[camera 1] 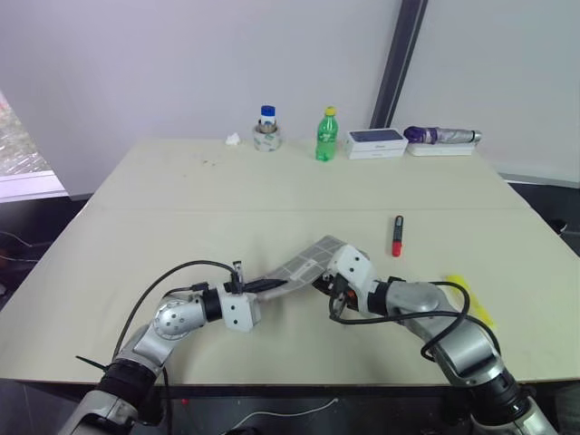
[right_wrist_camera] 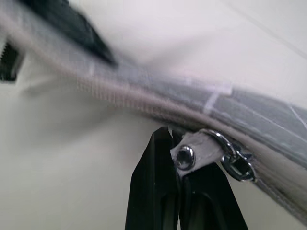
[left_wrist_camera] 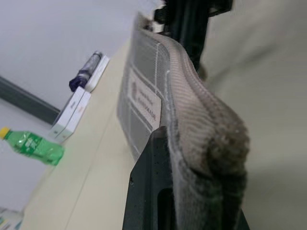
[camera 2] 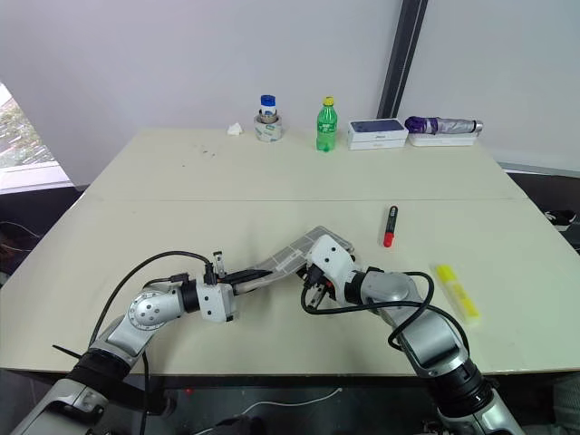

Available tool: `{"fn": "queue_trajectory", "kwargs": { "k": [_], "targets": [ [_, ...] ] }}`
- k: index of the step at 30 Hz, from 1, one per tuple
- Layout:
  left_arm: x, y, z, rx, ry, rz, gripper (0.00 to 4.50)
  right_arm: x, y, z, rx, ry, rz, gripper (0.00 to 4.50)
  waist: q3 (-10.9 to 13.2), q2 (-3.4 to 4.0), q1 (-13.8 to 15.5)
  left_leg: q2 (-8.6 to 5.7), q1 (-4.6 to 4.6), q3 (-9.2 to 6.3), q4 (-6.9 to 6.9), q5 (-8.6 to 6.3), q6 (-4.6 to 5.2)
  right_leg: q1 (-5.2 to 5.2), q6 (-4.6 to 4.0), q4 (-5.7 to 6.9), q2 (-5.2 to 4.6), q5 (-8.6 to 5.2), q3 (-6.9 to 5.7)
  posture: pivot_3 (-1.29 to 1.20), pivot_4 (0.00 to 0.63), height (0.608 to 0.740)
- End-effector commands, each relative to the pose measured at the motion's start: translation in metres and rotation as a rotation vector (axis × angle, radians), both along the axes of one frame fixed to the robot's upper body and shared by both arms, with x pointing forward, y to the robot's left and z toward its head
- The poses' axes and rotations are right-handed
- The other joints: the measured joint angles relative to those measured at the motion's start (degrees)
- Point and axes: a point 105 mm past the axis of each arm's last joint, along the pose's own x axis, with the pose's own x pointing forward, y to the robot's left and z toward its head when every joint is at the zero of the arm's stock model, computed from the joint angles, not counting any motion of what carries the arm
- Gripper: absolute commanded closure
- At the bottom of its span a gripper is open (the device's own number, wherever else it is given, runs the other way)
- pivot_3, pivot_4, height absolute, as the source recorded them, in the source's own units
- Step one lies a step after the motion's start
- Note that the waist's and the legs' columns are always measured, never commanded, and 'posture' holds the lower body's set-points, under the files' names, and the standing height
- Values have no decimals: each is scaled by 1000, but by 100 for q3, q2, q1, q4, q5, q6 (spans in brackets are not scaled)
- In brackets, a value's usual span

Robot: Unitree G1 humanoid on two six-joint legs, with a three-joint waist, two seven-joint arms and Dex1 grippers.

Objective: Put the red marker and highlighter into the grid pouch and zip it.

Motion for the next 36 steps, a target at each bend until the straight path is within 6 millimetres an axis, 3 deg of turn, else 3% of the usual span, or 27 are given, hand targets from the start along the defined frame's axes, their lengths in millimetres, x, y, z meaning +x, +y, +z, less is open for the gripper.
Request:
{"fn": "queue_trajectory", "kwargs": {
  "k": [1, 5, 17, 25, 32, 36],
  "targets": [
    [6, -10, 17, -45, -51, -6, 4500, -12, 13, 4, -6, -16, 94, 4481, 0, 0, 3, 0, 0, 0, 1, 0, 0, 1, 0, 0, 0, 0, 0, 0, 150, 740],
    [12, -18, 20, -43, -70, -8, 4500, -19, 20, -4, -34, 0, 146, 4481, 1, -1, -8, -1, 0, -1, 3, 0, 0, 1, 0, 0, 1, 0, -1, 0, 150, 740],
    [16, -30, 9, -2, -78, -21, 4500, -10, 45, 19, -153, -161, 237, 4481, 1, -2, 3, 0, -1, 0, 3, 2, -2, -5, 0, 1, 4, 0, 0, 0, 150, 740],
    [25, -45, 20, -66, -105, 2, 4500, -16, 48, 17, -226, -203, 316, 4481, 0, -3, -5, -3, -3, 0, 4, 2, -2, -6, 1, 1, 4, 0, -1, 0, 150, 740],
    [32, -48, 26, -82, -114, 19, 4500, -24, 60, 27, -204, -287, 407, 4481, 1, -3, -8, -1, -4, 0, 5, 2, -3, -7, 1, 2, 6, 0, -1, 0, 150, 740],
    [34, -45, 29, -90, -127, 29, 4500, -17, 54, 28, -197, -292, 379, 4481, 1, -4, -1, -2, -4, 0, 7, 3, -3, -5, 1, 2, 5, 0, -1, 0, 150, 740]
  ]
}}
